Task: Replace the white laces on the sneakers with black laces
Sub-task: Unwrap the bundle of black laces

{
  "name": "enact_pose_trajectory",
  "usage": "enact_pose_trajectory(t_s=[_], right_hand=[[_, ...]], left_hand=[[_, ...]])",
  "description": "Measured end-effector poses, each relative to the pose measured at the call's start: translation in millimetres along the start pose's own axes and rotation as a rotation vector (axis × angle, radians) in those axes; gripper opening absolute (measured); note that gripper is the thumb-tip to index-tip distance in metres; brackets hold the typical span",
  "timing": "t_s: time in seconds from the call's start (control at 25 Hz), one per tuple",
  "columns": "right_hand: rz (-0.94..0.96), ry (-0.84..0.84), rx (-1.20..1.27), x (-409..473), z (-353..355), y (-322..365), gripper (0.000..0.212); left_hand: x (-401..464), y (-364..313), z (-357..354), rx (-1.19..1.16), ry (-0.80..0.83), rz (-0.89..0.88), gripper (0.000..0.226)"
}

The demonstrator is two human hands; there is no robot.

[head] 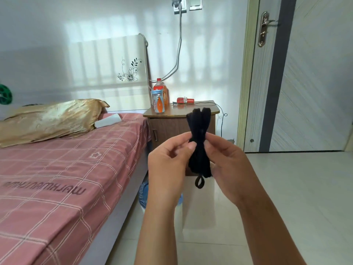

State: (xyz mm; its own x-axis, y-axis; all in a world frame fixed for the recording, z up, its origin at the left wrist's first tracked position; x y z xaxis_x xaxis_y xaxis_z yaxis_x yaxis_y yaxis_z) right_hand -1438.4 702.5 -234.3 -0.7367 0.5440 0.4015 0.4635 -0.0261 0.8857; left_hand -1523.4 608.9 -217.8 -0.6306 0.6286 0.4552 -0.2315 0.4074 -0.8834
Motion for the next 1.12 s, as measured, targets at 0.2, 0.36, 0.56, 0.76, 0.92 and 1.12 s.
enact_pose_trajectory(t_s=[0.2, 0.36, 0.56, 0.76, 0.92, 1.12], right_hand=[[-0.089, 0.130, 0.221, -14.6, -7.3, -11.0, 0.022], [-0.006, 0.214, 0.126, -23.3, -20.2, -11.4, 0.028], [0.088, 0.196, 0.083, -26.5, -32.4, -6.8, 0.026], [0.113, 0.188, 0.045, -27.9, -32.1, -6.8, 0.025], [0.135, 0.157, -0.048, -28.2, -29.3, -9.5, 0.029], [0.180, 0.112, -0.181, -28.2, -26.5, -7.1, 0.030]], left_hand=[[-22.2, -17.7, 18.4, 0.384, -0.008, -0.323, 0.053], [-31.7, -12.8, 36.5, 0.260, -0.032, -0.392, 0.046], [-38.6, -11.0, 49.2, 0.104, -0.094, -0.424, 0.030], [-45.9, -17.8, 47.6, 0.372, -0.014, -0.517, 0.016], [-45.8, -16.7, 47.7, 0.440, -0.033, -0.535, 0.021], [-48.2, -17.4, 42.6, 0.640, -0.035, -0.604, 0.015]])
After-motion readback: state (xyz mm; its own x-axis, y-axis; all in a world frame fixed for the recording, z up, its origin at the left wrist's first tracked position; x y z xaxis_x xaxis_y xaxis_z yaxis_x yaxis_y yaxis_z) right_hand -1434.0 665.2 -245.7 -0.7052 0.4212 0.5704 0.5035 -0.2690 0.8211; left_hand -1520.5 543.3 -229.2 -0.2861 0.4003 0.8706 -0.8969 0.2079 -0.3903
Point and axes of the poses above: each hand's wrist, its own x-axis towards the middle knuckle, its own z-axis out of the back of the hand, y = z × x, the point moved 6 cm from there along x, towards the middle knuckle, and after that the axes turned 6 degrees about y, right-handed, at the moved point
